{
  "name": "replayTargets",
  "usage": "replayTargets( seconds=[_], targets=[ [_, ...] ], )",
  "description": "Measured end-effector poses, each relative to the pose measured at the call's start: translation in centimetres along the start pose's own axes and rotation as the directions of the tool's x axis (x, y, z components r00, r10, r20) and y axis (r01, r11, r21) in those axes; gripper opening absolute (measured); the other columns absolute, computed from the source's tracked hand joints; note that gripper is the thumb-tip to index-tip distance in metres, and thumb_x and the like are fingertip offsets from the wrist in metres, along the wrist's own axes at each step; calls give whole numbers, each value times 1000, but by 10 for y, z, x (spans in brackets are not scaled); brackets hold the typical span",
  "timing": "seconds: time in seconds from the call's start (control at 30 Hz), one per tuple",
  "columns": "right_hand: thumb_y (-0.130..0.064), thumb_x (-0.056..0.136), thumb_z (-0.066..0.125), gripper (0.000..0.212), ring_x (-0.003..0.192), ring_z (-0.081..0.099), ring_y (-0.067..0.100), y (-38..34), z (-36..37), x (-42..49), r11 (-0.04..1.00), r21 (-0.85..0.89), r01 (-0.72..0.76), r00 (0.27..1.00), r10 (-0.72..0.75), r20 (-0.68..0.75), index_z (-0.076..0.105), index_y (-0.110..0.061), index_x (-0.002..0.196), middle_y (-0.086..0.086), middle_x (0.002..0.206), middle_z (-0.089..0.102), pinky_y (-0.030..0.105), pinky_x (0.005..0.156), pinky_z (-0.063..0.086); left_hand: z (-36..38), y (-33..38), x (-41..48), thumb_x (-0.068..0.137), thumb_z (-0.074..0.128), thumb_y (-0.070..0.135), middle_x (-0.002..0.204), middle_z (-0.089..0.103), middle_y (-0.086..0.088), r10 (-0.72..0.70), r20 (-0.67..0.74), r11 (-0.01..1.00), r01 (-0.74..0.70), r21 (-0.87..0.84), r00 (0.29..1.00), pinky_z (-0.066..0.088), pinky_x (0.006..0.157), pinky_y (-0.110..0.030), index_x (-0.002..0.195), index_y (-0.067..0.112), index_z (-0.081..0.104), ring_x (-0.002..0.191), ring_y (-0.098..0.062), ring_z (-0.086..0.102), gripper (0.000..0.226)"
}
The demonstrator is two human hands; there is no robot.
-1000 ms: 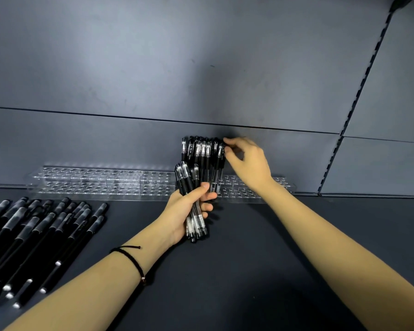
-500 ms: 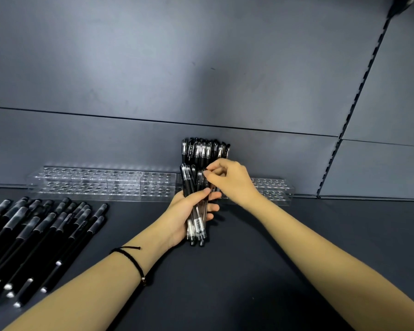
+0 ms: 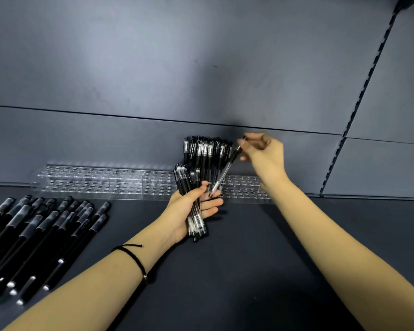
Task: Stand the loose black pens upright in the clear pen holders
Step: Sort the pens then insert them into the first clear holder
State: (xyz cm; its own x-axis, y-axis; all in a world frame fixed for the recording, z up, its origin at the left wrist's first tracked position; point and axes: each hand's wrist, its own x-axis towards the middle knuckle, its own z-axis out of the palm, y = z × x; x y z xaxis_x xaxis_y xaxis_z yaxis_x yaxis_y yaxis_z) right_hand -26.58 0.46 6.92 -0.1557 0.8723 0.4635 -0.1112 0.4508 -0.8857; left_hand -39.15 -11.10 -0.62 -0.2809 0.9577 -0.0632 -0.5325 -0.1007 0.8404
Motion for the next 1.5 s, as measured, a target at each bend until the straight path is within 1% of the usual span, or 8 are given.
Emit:
replayTargets(
  seconds=[0.2,0.7,0.83,0.97,1.13,1.23,1.37,1.5],
  targets=[
    [-3,88,66,14,58,59,0,-5,-7,15,967,-129,218,960,-237,-150,62,-16,91,-10,73,64,31,62,57,1,1,-1,94,61,15,91,75,-17,-18,-28,999,19,41,999,57,52,-25,113,10,65,59,-16,70,21],
    [-4,87,68,26,78,65,8,-4,3,-2,933,-169,317,948,-307,86,60,-29,85,-7,86,70,33,71,58,0,1,1,93,63,15,84,75,-13,-35,-49,994,40,102,998,50,46,-21,108,7,65,48,-10,58,17],
    [-10,90,65,15,74,63,4,10,7,-2,891,-314,327,943,-289,163,66,-24,93,-9,87,68,32,77,56,2,1,1,96,58,14,86,76,-12,-20,-36,989,25,145,999,46,43,-20,111,2,58,47,-10,58,19],
    [-29,95,58,24,98,56,13,15,9,4,722,-584,372,928,-273,254,71,-18,112,-7,109,55,36,85,50,3,2,-1,97,56,12,89,76,-11,-14,-12,990,16,143,1000,48,44,-20,114,-2,54,49,-11,61,22],
    [-35,94,57,23,85,53,9,10,9,-7,750,-565,342,939,-296,175,71,-22,108,-4,103,53,36,82,50,1,2,-4,93,62,12,93,76,-12,17,30,993,-20,117,999,52,49,-22,98,6,60,54,-12,63,7],
    [-39,89,64,21,72,51,6,14,11,-23,757,-528,384,923,-297,244,66,-23,103,-6,88,57,32,72,50,1,1,-5,90,65,10,91,76,-11,48,38,995,-52,84,998,54,52,-23,99,10,58,56,-13,64,11],
    [-32,86,71,20,70,56,3,17,16,-36,859,-476,190,912,25,409,66,-17,99,-4,85,67,18,64,49,2,0,-5,88,68,10,90,75,-9,65,65,991,-72,111,996,56,56,-24,101,10,61,62,-15,67,14],
    [-10,92,63,21,65,61,7,9,9,-19,990,-117,-73,964,100,244,62,-2,111,1,85,66,19,52,51,3,-2,-3,90,63,16,97,76,-11,56,68,994,-62,85,996,60,66,-28,104,12,62,80,-21,74,14]
  ],
)
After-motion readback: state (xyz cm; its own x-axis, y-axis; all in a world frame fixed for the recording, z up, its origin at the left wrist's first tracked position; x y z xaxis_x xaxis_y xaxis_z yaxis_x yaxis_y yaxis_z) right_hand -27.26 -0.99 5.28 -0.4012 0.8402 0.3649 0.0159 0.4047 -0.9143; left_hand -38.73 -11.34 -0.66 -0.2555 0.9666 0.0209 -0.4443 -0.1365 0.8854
